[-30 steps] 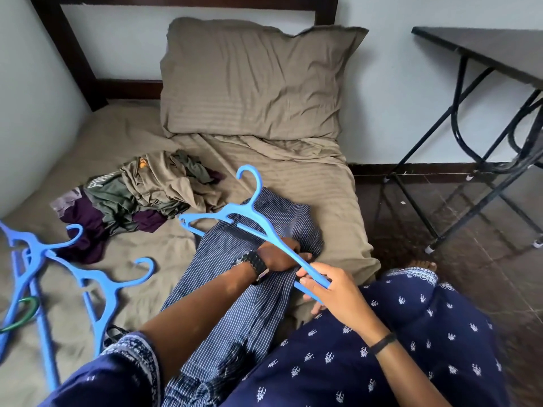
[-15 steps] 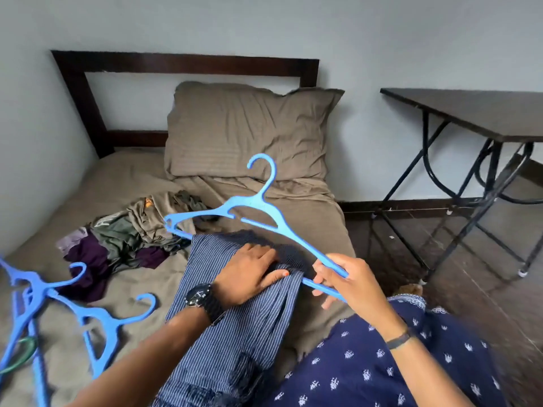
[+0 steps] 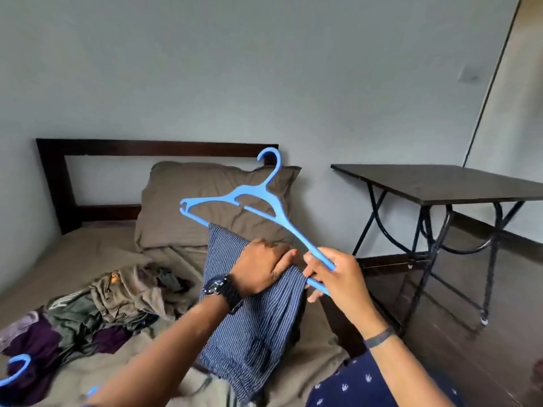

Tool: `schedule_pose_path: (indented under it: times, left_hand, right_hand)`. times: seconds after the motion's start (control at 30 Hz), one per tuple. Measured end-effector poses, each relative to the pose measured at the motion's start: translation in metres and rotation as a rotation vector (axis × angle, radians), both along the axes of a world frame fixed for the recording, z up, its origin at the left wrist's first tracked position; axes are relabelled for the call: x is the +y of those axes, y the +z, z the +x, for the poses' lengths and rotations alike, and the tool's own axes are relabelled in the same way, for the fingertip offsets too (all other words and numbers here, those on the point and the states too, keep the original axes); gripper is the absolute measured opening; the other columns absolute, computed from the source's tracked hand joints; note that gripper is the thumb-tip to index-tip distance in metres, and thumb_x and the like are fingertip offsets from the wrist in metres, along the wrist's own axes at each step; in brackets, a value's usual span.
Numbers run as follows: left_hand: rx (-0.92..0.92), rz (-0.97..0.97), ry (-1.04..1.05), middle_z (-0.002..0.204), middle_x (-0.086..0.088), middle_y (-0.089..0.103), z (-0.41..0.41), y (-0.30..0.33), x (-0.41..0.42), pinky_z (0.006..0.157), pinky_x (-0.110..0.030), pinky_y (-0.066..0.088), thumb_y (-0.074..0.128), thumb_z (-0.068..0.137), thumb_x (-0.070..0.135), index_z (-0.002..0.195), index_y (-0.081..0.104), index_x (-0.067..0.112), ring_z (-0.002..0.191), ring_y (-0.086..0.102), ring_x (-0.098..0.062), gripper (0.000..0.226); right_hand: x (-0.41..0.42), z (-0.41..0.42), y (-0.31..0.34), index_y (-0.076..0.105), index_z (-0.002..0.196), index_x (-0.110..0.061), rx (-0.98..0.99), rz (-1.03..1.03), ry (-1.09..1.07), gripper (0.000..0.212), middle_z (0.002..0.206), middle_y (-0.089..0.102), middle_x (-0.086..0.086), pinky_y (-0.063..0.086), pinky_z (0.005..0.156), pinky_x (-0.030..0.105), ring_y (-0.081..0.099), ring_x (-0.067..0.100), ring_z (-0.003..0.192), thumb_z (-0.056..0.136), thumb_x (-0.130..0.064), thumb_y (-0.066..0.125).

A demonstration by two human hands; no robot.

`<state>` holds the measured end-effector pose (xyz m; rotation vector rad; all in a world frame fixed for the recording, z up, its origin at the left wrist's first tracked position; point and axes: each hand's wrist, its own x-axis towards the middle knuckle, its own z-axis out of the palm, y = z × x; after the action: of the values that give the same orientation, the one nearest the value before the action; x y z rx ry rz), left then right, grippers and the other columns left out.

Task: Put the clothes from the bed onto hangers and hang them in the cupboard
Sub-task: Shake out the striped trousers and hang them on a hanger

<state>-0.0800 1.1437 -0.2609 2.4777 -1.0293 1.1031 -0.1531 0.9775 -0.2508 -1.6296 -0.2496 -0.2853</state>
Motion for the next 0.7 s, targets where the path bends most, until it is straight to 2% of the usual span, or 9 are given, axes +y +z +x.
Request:
schedule_pose_path:
  times: [0.1, 0.17, 0.27, 0.33, 0.43, 0.5, 0.57, 0.7]
  left_hand:
    - [-0.049, 0.035, -0.037, 0.062, -0.006, 0.058, 0.015, 0.019, 0.002, 0.067, -0.03, 0.031, 0.035, 0.096, 0.034, 0.072, 0.052, 0.014, 0.06, 0.056, -0.028, 0.036]
    - [-0.077, 0.063, -0.015, 0.061, -0.007, 0.058, 0.028, 0.027, 0.003, 0.064, -0.032, 0.033, 0.034, 0.097, 0.037, 0.073, 0.052, 0.013, 0.059, 0.057, -0.029, 0.038]
    - [-0.053, 0.053, 0.025, 0.058, -0.009, 0.06, 0.05, 0.036, -0.01, 0.046, -0.032, 0.04, 0.028, 0.098, 0.044, 0.076, 0.051, 0.013, 0.053, 0.059, -0.032, 0.044]
    - [-0.073, 0.052, 0.019, 0.055, -0.007, 0.06, 0.061, 0.042, -0.024, 0.043, -0.028, 0.039, 0.025, 0.099, 0.042, 0.072, 0.053, 0.015, 0.051, 0.059, -0.03, 0.047]
    - [-0.122, 0.078, -0.079, 0.066, -0.005, 0.058, 0.078, 0.046, -0.069, 0.06, -0.035, 0.044, 0.027, 0.099, 0.037, 0.071, 0.056, 0.016, 0.063, 0.057, -0.028, 0.046]
    - [-0.142, 0.068, -0.127, 0.07, -0.004, 0.054, 0.081, 0.042, -0.105, 0.067, -0.037, 0.036, 0.03, 0.099, 0.035, 0.074, 0.054, 0.015, 0.066, 0.052, -0.027, 0.04]
    - [-0.142, 0.064, -0.138, 0.065, -0.004, 0.056, 0.091, 0.037, -0.146, 0.065, -0.035, 0.033, 0.032, 0.097, 0.032, 0.071, 0.053, 0.015, 0.06, 0.053, -0.027, 0.038]
    - [-0.092, 0.084, -0.167, 0.047, -0.005, 0.054, 0.128, 0.024, -0.223, 0.052, -0.027, 0.038, 0.032, 0.094, 0.028, 0.053, 0.048, 0.017, 0.043, 0.052, -0.028, 0.045]
  right_hand:
    - [-0.021, 0.0, 0.013, 0.063, 0.084, -0.006, -0.012, 0.014, -0.029, 0.012, 0.061, 0.059, 0.004, 0.05, 0.036, 0.029, 0.062, 0.027, 0.053, 0.093, -0.005, 0.055]
    - [-0.034, 0.0, 0.021, 0.061, 0.084, -0.002, -0.028, -0.008, -0.037, 0.012, 0.057, 0.057, 0.003, 0.047, 0.033, 0.028, 0.066, 0.029, 0.055, 0.094, -0.005, 0.055]
    - [-0.056, 0.003, 0.032, 0.06, 0.086, 0.002, -0.055, -0.092, -0.069, 0.013, 0.054, 0.057, 0.001, 0.045, 0.031, 0.027, 0.068, 0.032, 0.056, 0.093, -0.008, 0.056]
    - [-0.071, 0.006, 0.036, 0.061, 0.088, 0.002, -0.069, -0.104, -0.09, 0.013, 0.054, 0.058, 0.001, 0.044, 0.031, 0.027, 0.068, 0.032, 0.057, 0.093, -0.009, 0.057]
    - [-0.109, 0.019, 0.037, 0.062, 0.089, 0.002, -0.063, -0.059, -0.146, 0.013, 0.057, 0.06, 0.004, 0.045, 0.032, 0.026, 0.069, 0.034, 0.059, 0.093, -0.009, 0.057]
    - [-0.132, 0.027, 0.038, 0.063, 0.087, 0.001, -0.057, -0.016, -0.176, 0.012, 0.059, 0.06, 0.007, 0.045, 0.033, 0.027, 0.069, 0.036, 0.061, 0.093, -0.008, 0.056]
    - [-0.158, 0.039, 0.035, 0.063, 0.087, 0.0, -0.044, 0.014, -0.214, 0.012, 0.06, 0.06, 0.009, 0.047, 0.034, 0.028, 0.069, 0.036, 0.06, 0.093, -0.006, 0.055]
    - [-0.219, 0.066, 0.021, 0.066, 0.09, -0.005, -0.004, 0.084, -0.276, 0.009, 0.06, 0.06, 0.007, 0.052, 0.04, 0.03, 0.069, 0.038, 0.061, 0.092, -0.008, 0.058]
